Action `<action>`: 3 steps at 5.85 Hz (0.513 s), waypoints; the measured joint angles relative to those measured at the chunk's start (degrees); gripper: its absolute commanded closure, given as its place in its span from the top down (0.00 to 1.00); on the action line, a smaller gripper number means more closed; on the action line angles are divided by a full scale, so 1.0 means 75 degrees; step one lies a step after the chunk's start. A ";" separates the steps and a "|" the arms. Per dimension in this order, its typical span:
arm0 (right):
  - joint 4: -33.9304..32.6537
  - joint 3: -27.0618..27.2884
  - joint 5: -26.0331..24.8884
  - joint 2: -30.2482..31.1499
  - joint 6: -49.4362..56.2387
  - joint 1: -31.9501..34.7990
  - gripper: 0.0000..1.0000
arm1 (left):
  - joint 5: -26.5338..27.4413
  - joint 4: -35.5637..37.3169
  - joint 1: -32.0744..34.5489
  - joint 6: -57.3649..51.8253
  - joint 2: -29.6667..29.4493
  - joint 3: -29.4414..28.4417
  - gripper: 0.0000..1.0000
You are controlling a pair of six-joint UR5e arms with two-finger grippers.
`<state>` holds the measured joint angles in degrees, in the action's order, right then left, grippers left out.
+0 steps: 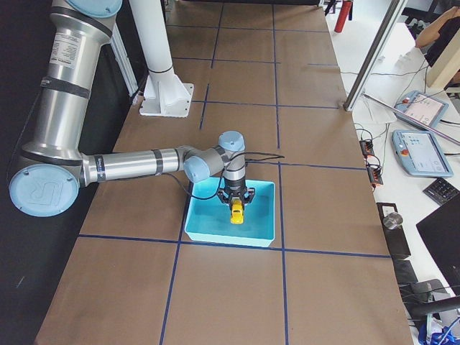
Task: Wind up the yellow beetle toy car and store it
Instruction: 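Lower the car into the blue tray and open the right gripper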
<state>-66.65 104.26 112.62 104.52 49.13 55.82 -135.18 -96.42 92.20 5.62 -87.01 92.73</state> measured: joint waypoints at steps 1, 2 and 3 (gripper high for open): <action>0.0094 -0.0096 -0.0006 0.0002 -0.0218 -0.0226 0.00 | 0.0000 0.0000 0.0000 0.0000 0.0000 0.0000 1.00; 0.0123 -0.0127 -0.0017 0.0001 -0.0337 -0.0365 0.01 | 0.0000 0.0000 0.0000 0.0000 0.0000 0.0000 1.00; 0.0131 -0.0143 -0.0025 -0.0001 -0.0362 -0.0409 0.03 | 0.0000 0.0000 0.0000 0.0000 -0.0005 0.0000 1.00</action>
<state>-65.67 103.19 112.44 104.51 46.41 52.76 -135.18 -96.42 92.20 5.63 -87.05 92.73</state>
